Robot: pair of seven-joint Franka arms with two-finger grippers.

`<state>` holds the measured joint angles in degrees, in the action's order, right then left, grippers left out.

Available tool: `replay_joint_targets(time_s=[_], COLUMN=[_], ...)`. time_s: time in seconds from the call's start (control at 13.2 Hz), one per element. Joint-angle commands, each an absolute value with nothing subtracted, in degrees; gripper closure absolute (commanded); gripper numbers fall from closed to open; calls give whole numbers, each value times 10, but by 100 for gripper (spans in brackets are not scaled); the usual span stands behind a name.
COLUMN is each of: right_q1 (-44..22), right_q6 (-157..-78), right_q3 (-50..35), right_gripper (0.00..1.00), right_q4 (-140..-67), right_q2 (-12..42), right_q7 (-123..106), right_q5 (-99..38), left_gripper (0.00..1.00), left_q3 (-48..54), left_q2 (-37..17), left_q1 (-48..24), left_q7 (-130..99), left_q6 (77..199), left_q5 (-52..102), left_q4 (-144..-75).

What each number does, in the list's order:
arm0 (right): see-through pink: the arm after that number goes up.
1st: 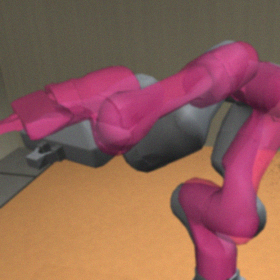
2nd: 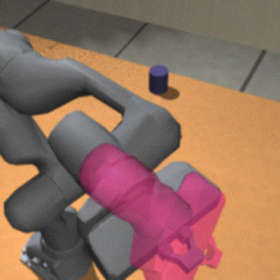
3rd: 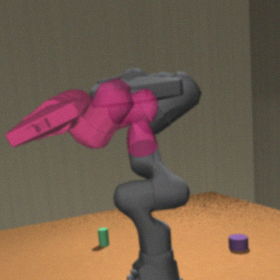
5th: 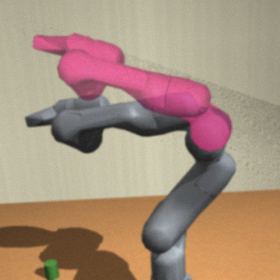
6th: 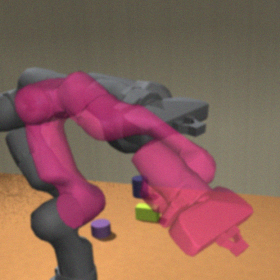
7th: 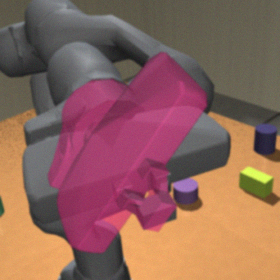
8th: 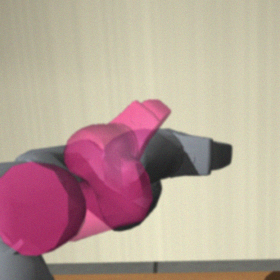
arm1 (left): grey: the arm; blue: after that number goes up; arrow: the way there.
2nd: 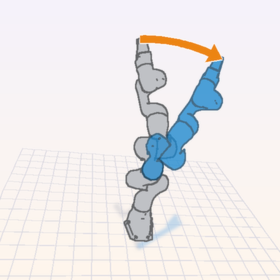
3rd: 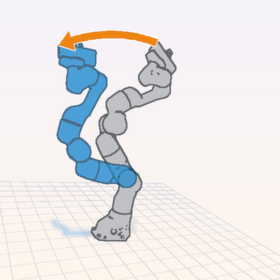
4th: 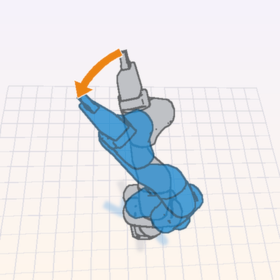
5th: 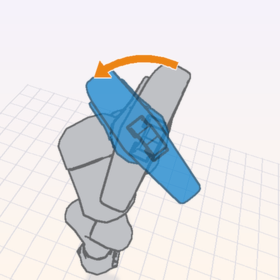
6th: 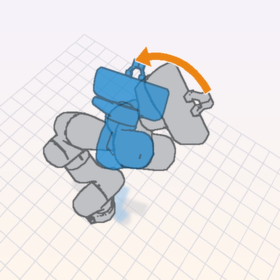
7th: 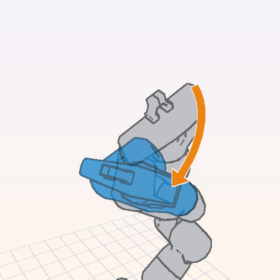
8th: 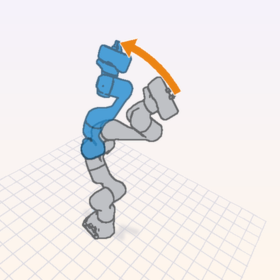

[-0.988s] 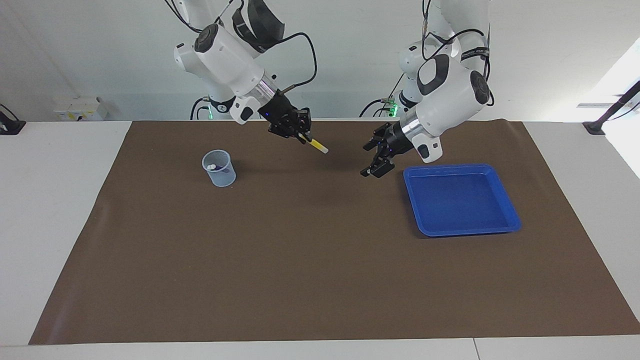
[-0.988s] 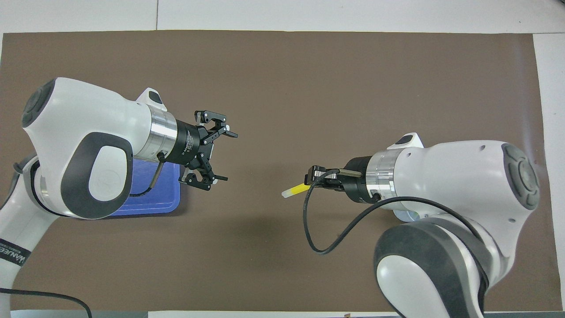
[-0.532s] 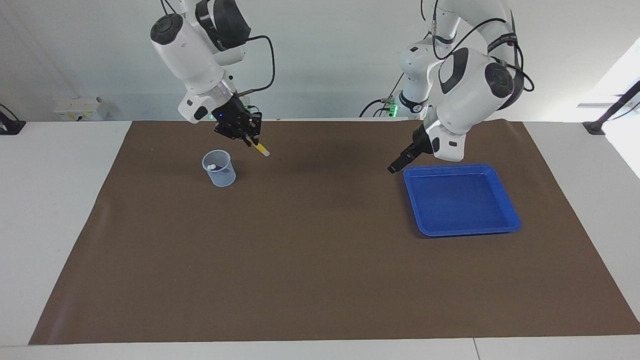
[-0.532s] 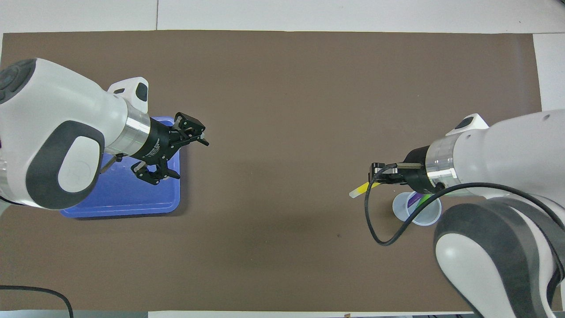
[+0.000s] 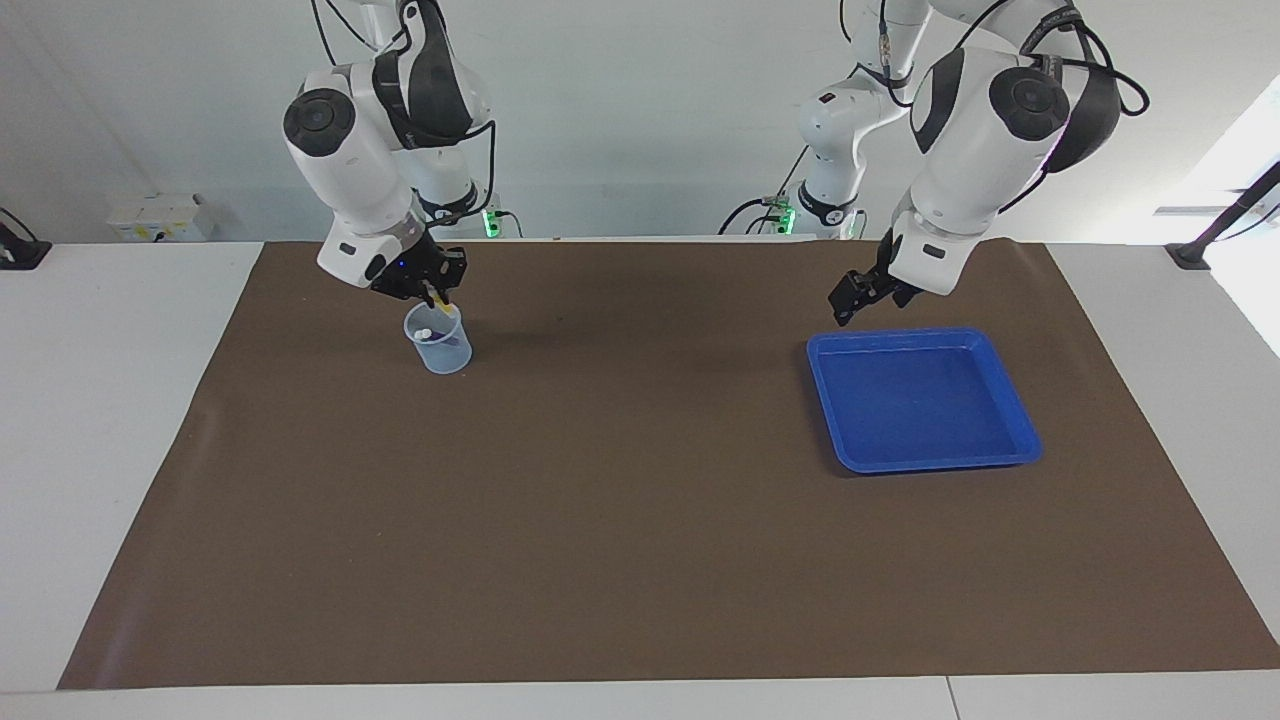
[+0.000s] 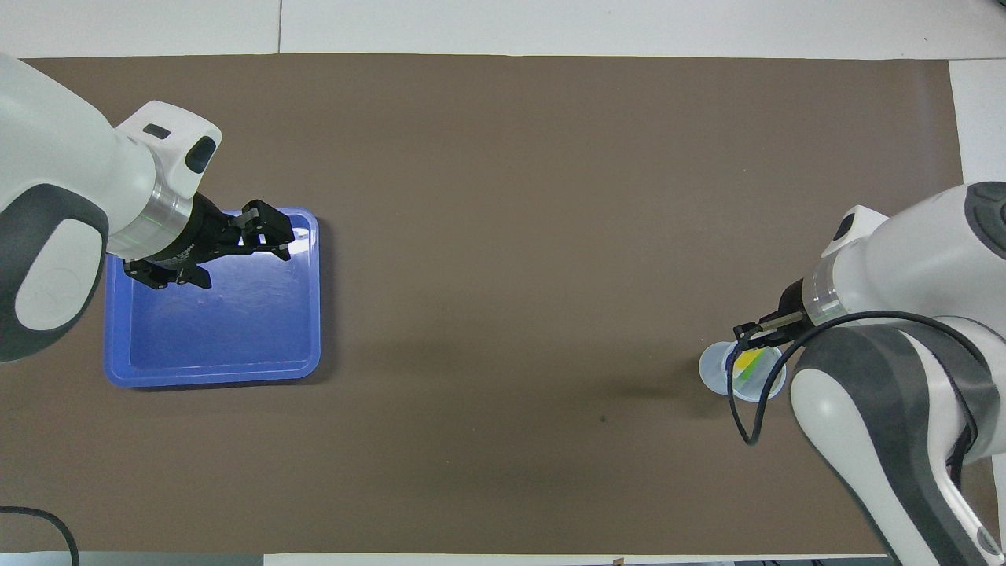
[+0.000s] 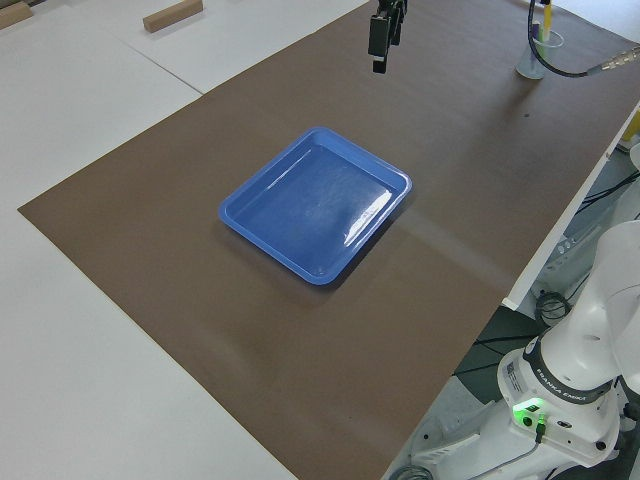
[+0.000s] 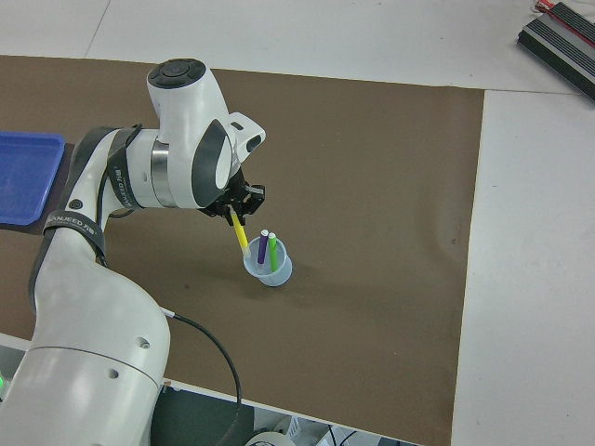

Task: Transfer and insert pens with both arms
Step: 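Insert the yellow pen into the cup while the left gripper withdraws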

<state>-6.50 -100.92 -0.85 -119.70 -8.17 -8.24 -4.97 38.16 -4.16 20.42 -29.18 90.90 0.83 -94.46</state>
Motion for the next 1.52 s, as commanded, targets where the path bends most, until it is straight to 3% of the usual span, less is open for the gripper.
replay_joint_targets(time_s=[0.0,0.23,0.53,0.61,0.76,0.84,0.99,1.22,1.44], right_q1=[-51,-47,-48,-49,-50,-50,-51,-45,-27], right_q6=[-1001,-1030,-1070,-1070,-1071,-1071,-1067,-1056,-1000], right_q3=[-13,-14,-15,-15,-15,-15,-15,-14,-12], right_gripper=[100,100,100,79,15,0,0,0,0], right_q4=[-1202,-1232,-1255,-1256,-1256,-1253,-1237,-1198,-1124], right_q2=[-90,-91,-91,-91,-91,-90,-85,-82,-77], right_q7=[-110,-113,-108,-108,-107,-108,-108,-108,-106], right_q5=[-39,-39,-39,-40,-40,-39,-40,-41,-43], left_gripper=[0,0,0,0,0,0,0,0,0], left_q3=[235,48,38,33,31,31,31,33,40], left_q2=[-38,-4,38,34,24,17,-1,-11,3], left_q1=[69,-76,-99,-99,-99,-99,-99,-98,-80], left_q7=[-213,-111,-52,-52,-52,-53,-55,-59,-61], left_q6=[830,773,812,830,852,860,857,803,815], left_q5=[-11,-4,-3,-1,12,12,14,24,31], left_q4=[-881,-860,-934,-939,-939,-938,-926,-854,-875])
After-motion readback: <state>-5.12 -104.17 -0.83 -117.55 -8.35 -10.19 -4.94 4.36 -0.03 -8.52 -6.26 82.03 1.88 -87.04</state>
